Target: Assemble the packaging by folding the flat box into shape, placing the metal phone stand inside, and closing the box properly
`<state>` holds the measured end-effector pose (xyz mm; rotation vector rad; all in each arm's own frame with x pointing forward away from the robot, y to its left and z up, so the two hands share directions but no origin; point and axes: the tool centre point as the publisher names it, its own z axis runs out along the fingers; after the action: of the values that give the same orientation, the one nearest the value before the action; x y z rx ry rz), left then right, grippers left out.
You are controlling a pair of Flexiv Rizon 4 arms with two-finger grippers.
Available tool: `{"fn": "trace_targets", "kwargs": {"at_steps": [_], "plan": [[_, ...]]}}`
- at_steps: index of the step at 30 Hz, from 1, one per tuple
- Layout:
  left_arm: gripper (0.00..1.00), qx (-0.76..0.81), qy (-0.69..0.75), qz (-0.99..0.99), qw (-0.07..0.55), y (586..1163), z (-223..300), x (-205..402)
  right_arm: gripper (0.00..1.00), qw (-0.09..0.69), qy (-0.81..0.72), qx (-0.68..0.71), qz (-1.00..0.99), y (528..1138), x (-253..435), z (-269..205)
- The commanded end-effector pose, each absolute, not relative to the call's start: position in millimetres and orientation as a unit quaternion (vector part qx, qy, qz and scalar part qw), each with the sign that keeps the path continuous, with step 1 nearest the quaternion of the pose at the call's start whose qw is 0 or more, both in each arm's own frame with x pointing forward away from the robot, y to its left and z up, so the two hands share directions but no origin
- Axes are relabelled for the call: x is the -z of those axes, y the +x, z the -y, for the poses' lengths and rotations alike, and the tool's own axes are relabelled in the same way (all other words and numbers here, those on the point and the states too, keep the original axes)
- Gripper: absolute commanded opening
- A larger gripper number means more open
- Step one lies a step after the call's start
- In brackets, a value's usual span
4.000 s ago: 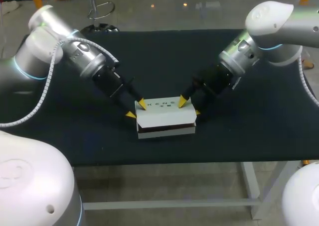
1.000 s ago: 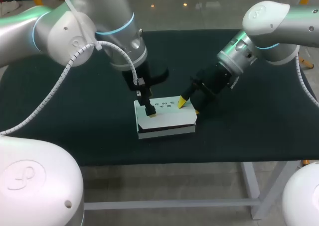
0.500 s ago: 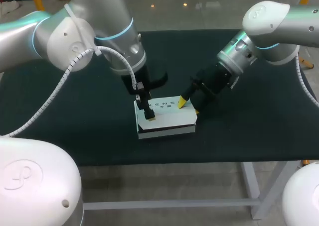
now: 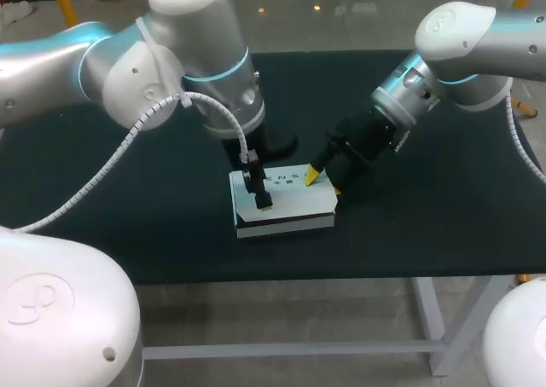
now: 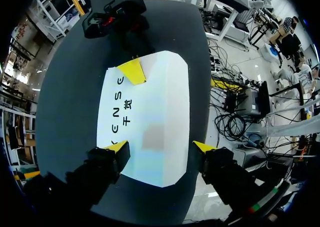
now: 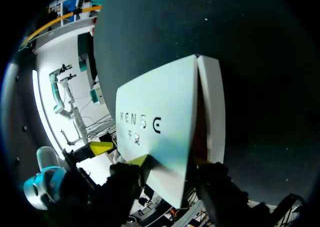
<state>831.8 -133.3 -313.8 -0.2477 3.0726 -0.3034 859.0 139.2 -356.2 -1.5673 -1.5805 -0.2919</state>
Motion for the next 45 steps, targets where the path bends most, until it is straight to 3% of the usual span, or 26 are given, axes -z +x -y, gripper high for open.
{"fn": "trace_targets", "kwargs": {"at_steps": [1,11,30,34,45], "plan": [[0.79,0.086,-0.081,-0.993,0.020,833,141,321,0.51,0.436,-0.627,0.115,0.635,861,357,-139],[0.73,0.073,-0.085,-0.993,0.027,835,143,328,0.50,0.436,-0.627,0.115,0.635,861,357,-139],[0.73,0.047,-0.103,-0.990,0.087,846,147,341,0.49,0.436,-0.627,0.115,0.635,861,357,-139],[0.49,0.045,-0.103,-0.989,0.098,849,146,344,0.49,0.436,-0.627,0.115,0.635,861,357,-139],[0.44,0.026,-0.098,-0.986,0.132,853,148,349,0.49,0.436,-0.627,0.115,0.635,861,357,-139]]}}
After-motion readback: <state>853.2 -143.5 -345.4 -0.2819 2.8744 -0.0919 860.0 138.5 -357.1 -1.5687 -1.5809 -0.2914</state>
